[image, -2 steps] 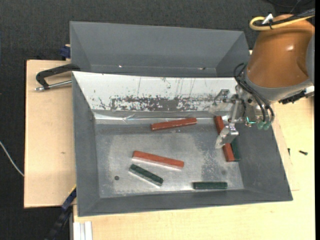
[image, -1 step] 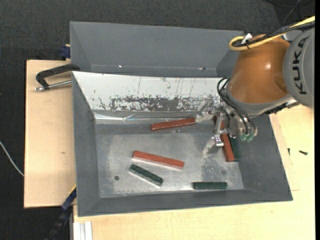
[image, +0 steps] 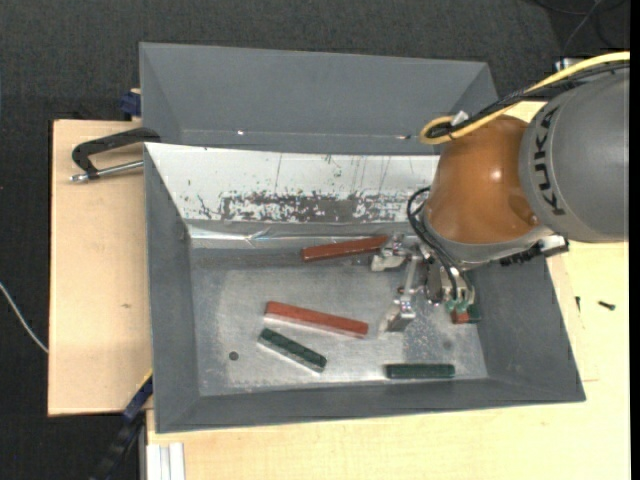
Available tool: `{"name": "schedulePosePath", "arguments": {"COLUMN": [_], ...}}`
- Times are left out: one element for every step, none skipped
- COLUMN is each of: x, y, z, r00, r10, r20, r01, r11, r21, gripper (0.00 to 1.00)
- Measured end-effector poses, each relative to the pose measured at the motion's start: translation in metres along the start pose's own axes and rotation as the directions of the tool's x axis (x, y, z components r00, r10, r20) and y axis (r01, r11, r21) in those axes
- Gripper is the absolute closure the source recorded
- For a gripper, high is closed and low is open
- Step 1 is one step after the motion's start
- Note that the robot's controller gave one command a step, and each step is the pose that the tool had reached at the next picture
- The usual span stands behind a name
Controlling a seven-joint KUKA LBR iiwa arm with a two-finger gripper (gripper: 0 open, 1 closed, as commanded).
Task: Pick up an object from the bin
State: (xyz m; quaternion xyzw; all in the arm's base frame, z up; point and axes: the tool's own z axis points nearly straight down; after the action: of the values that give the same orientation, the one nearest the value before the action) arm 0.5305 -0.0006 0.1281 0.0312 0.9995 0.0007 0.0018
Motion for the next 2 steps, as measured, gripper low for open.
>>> {"name": "schedulePosePath", "arguments": {"x": [0.0026, 0.0025], "y": [0.0407, 0.0407], "z": [0.0274, 0.0274], "r00": [0.998, 0.998], "r10": [-0.067, -0.068], "r20": [-0.004, -0.003], "r01": [0.067, 0.068], "r11": [0.998, 0.998], "r21": [0.000, 0.000], "gripper": [1.00, 0.00]}}
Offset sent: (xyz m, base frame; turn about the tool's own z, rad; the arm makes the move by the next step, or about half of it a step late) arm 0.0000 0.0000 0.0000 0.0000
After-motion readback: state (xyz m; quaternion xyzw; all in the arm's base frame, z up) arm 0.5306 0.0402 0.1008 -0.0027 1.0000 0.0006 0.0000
